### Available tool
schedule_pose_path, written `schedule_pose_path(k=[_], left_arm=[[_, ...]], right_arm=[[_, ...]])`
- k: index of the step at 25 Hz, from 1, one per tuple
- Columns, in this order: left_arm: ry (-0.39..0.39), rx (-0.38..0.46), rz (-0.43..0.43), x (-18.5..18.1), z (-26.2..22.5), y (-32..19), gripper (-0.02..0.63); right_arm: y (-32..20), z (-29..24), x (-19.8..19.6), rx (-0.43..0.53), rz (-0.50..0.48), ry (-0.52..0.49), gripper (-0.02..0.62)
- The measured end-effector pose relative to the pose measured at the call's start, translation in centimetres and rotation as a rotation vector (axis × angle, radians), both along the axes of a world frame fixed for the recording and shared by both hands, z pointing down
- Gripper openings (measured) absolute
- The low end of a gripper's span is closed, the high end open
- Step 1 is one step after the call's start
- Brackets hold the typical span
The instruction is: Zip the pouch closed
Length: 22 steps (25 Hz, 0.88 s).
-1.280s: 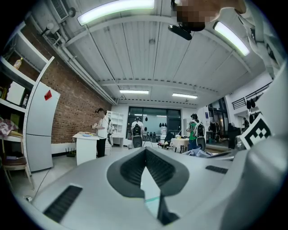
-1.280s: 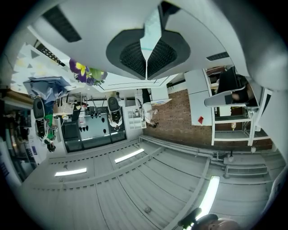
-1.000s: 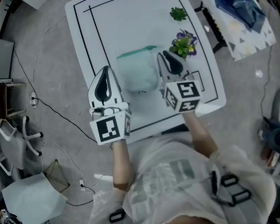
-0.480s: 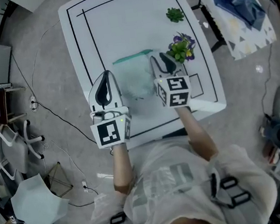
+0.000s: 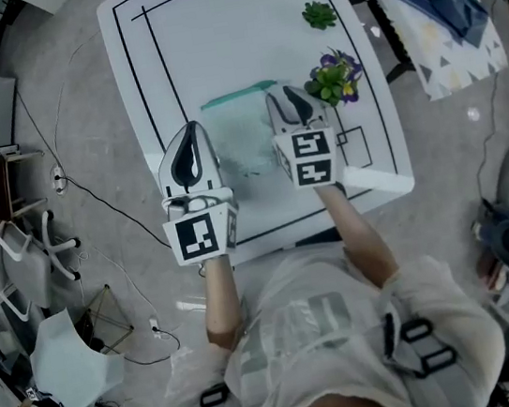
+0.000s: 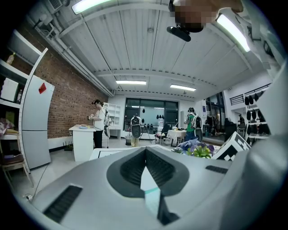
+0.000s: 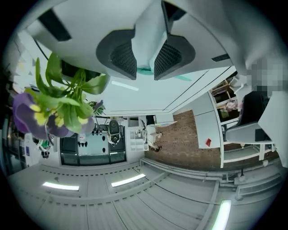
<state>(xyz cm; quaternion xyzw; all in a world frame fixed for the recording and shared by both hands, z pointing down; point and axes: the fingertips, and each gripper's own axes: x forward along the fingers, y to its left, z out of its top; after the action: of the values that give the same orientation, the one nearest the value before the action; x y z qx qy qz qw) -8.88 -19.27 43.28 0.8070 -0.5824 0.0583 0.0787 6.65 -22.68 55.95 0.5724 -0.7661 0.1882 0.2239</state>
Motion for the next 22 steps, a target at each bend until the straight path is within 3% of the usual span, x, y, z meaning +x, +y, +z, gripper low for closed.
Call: schedule_pose_path(k=[9, 13, 22], left_arm=[[-0.001, -0.011, -0.004, -0.2, 0.4, -0.4, 0.006], [0.006, -0.016, -0.014, -0.2, 0.6, -0.7, 0.006], [-0.018, -0.035, -0.017, -0.1, 1.6, -0.9, 0.006]], right_arm=[[-1.3, 2.2, 2.7, -0.061, 0.061, 0.015, 0.120], [-1.6, 3.3, 2.8, -0.098, 0.026, -0.007, 0.156], [-1.8, 4.1, 2.7, -0.153, -0.010, 0.003, 0.156]])
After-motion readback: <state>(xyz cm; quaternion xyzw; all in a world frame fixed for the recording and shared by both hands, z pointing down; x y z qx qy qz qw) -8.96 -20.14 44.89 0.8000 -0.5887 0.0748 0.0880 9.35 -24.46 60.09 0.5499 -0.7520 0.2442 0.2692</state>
